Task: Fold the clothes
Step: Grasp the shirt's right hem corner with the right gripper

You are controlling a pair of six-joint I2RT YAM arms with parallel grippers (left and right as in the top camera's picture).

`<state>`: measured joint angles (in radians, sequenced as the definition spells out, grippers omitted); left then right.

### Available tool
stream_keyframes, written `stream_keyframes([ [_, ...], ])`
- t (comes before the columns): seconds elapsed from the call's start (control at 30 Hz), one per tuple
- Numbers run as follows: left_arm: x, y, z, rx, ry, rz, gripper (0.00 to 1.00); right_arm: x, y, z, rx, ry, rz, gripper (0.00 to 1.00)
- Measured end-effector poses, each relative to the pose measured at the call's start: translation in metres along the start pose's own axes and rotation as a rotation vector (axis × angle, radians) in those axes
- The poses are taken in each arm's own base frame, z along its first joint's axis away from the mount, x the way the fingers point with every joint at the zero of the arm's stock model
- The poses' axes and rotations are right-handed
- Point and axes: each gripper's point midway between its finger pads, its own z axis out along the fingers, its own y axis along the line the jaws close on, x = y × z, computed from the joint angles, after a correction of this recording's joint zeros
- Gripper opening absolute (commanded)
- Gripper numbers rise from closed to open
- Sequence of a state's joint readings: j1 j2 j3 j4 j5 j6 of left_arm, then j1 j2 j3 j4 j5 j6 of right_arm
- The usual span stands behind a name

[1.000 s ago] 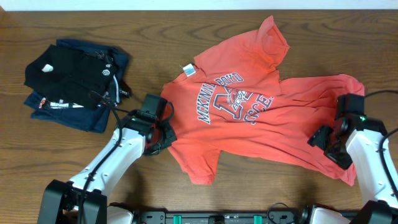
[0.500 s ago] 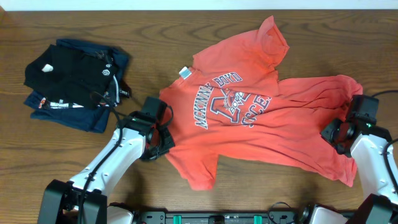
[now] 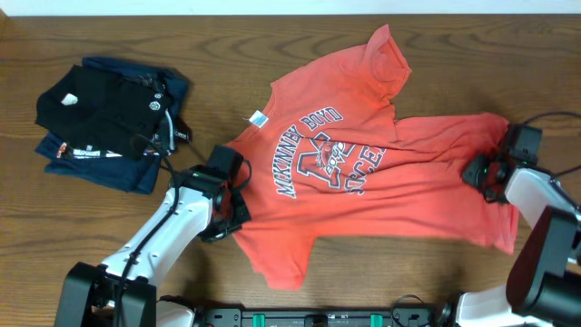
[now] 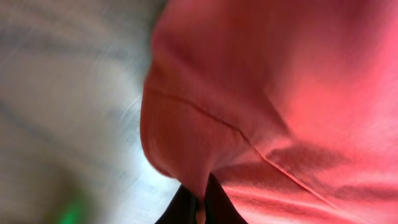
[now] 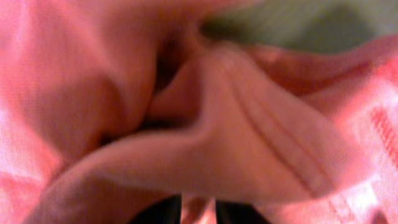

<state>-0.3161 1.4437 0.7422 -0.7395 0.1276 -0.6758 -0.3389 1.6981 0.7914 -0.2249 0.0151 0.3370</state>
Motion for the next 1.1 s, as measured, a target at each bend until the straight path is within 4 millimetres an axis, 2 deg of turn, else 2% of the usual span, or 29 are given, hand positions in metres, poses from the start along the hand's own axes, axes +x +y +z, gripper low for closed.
stream_keyframes([
  [0.1, -0.016, -0.015, -0.001, 0.061, -0.068, 0.006, 0.06, -0.026, 0.010, 0.010, -0.037, -0.097, 0.004, 0.28],
  [0.2, -0.036, -0.033, -0.005, 0.135, -0.149, 0.014, 0.06, -0.041, 0.019, 0.015, -0.062, -0.109, 0.005, 0.44],
  [0.23, -0.041, -0.038, -0.006, 0.156, -0.172, 0.016, 0.06, -0.044, 0.023, 0.016, -0.075, -0.092, -0.002, 0.51],
  [0.3, -0.052, -0.047, -0.010, 0.192, -0.216, 0.020, 0.06, -0.044, 0.029, 0.013, -0.093, -0.037, -0.027, 0.52],
  [0.37, -0.056, -0.051, -0.012, 0.209, -0.235, 0.022, 0.06, -0.034, 0.029, 0.006, -0.082, 0.055, -0.040, 0.55],
  [0.47, -0.058, -0.053, -0.013, 0.218, -0.243, 0.023, 0.06, -0.011, 0.016, -0.016, -0.003, 0.220, -0.052, 0.57],
  [0.6, -0.056, -0.051, -0.012, 0.209, -0.234, 0.022, 0.06, 0.007, -0.010, -0.053, 0.118, 0.316, -0.037, 0.58],
  [0.67, -0.053, -0.049, -0.011, 0.199, -0.224, 0.021, 0.06, 0.008, -0.024, -0.069, 0.170, 0.313, -0.013, 0.58],
  [0.73, -0.052, -0.048, -0.010, 0.194, -0.217, 0.021, 0.06, 0.000, -0.036, -0.076, 0.207, 0.276, 0.023, 0.57],
  [0.8, -0.052, -0.047, -0.010, 0.192, -0.216, 0.021, 0.06, -0.005, -0.047, -0.074, 0.231, 0.245, 0.054, 0.57],
  [0.9, -0.049, -0.045, -0.009, 0.183, -0.206, 0.020, 0.06, -0.003, -0.062, -0.060, 0.253, 0.212, 0.092, 0.55],
  [1.1, -0.046, -0.042, -0.008, 0.170, -0.192, 0.018, 0.06, 0.028, -0.084, -0.034, 0.284, 0.232, 0.136, 0.48],
])
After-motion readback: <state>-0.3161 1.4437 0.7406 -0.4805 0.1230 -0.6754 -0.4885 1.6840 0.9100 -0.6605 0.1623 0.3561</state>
